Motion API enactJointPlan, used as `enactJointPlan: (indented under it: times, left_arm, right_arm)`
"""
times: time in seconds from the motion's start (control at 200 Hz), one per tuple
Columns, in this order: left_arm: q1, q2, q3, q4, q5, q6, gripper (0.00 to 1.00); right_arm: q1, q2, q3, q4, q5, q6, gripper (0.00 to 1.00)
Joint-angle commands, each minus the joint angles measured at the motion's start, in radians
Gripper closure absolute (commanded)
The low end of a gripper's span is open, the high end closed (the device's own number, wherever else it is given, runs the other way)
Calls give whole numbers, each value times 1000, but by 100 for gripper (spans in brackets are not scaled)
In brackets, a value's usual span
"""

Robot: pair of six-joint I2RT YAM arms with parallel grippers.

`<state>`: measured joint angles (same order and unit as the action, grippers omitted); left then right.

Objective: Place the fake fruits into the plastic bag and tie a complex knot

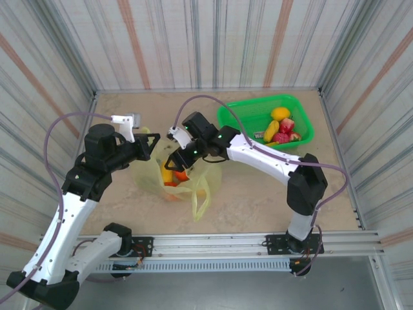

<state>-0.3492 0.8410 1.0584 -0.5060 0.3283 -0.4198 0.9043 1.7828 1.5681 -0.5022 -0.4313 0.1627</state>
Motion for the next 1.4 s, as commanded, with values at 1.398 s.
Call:
enactJointPlan:
  times: [1.398]
  left_arm:
    - [-8,-20,-14,9,-33,-1,100]
  right_arm:
    - [-771,332,142,-258,651,434,28]
